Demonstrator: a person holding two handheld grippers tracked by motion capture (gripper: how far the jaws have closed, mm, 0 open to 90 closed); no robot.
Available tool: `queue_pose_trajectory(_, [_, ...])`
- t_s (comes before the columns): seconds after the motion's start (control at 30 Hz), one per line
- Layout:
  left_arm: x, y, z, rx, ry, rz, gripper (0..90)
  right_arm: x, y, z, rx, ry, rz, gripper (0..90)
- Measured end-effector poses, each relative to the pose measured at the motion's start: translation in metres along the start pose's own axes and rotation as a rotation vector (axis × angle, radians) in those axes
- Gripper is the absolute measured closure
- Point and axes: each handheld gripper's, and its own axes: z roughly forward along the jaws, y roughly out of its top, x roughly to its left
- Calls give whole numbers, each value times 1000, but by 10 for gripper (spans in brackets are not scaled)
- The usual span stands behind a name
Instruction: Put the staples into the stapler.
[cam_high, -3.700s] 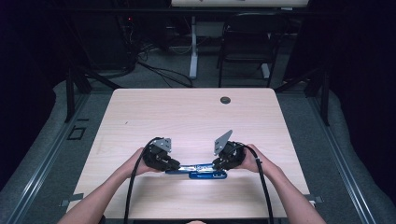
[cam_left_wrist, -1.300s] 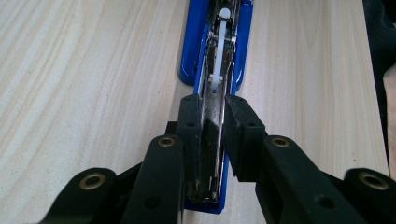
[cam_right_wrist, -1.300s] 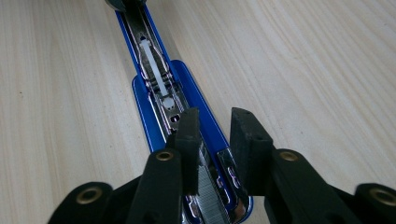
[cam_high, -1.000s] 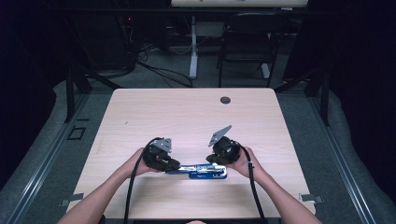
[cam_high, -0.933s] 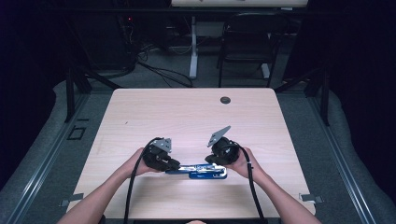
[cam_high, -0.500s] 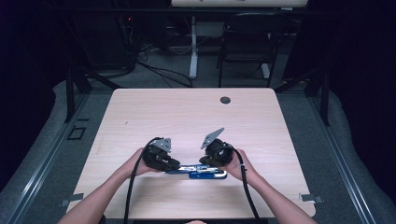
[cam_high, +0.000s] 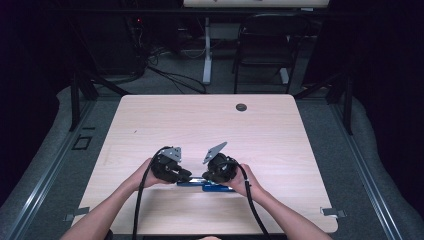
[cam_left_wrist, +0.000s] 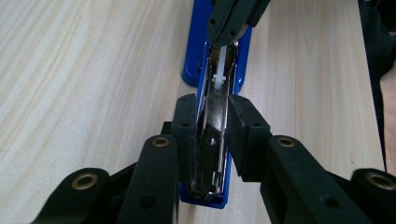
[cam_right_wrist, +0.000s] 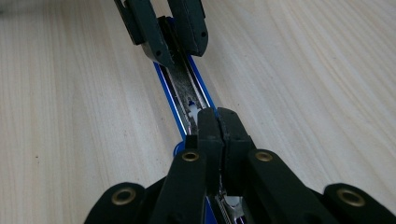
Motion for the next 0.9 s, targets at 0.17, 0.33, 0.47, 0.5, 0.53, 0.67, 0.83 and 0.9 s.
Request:
queue_pose_trajectory(0.17, [-1, -1, -2, 4, 12, -3, 721, 1, 0, 5, -5, 5, 5, 893])
queue_pose_trajectory(0.33, [1, -5, -9, 20, 42, -22, 657, 1, 0, 6, -6, 9, 3, 892])
queue_pose_trajectory(0.47, [2, -11, -15, 16, 68, -63, 524, 1, 0, 5, -3, 8, -1, 893])
queue_pose_trajectory(0.5, [3, -13, -16, 13, 66, -71, 485, 1, 0, 6, -2, 8, -2, 894])
queue_pose_trajectory(0.53, [4, -15, -17, 11, 66, -81, 448, 2, 0, 5, -3, 7, -1, 893])
queue_pose_trajectory(0.67, [8, -21, -18, 8, 65, -112, 359, 1, 0, 5, -1, 10, -3, 894])
queue_pose_trajectory(0.83, [8, -23, -18, 9, 79, -124, 282, 2, 0, 6, -4, 7, -2, 896])
queue_pose_trajectory(0.9, [7, -23, -17, 11, 84, -124, 252, 2, 0, 5, -2, 7, -4, 896])
